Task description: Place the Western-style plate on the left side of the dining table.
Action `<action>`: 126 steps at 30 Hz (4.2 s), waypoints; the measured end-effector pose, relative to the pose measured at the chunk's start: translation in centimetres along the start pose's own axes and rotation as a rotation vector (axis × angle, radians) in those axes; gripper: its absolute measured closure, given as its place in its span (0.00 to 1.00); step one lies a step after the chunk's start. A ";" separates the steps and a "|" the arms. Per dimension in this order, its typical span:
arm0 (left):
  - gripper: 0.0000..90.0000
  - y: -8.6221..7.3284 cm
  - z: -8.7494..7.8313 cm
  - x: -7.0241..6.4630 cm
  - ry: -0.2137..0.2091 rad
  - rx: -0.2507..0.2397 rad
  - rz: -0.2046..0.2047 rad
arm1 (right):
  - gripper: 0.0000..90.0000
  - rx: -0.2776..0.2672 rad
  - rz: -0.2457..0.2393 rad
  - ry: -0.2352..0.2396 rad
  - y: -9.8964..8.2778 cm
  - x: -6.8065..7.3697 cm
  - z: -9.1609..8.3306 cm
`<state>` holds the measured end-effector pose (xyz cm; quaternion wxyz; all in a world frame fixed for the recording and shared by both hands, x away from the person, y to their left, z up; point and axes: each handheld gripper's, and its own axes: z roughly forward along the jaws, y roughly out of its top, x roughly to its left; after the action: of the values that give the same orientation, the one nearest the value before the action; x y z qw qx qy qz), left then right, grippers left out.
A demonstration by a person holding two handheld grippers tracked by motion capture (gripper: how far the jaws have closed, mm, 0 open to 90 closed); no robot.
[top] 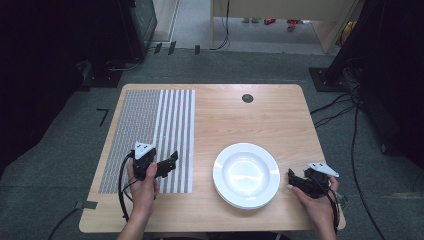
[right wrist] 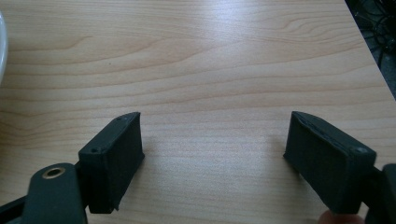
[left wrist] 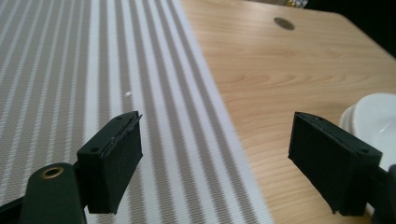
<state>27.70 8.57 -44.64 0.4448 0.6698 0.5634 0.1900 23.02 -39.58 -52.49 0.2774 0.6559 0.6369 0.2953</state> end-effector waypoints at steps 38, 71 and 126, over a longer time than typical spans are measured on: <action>0.20 -2.9 2.5 -6.2 -0.174 0.083 0.079 | 0.22 -0.173 0.090 0.044 1.3 4.3 -4.5; 0.20 -4.6 3.4 -8.8 -0.241 0.141 0.112 | 0.64 -0.171 0.077 0.236 0.8 7.1 -4.7; 0.55 -6.4 3.9 -10.0 -0.327 0.144 0.124 | 0.91 -0.160 0.460 0.396 -0.6 4.6 -3.7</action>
<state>23.99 -2.40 -49.41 0.4687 0.7554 0.4534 0.0650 19.96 -34.99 -50.34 0.1247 0.6884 0.4883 0.5217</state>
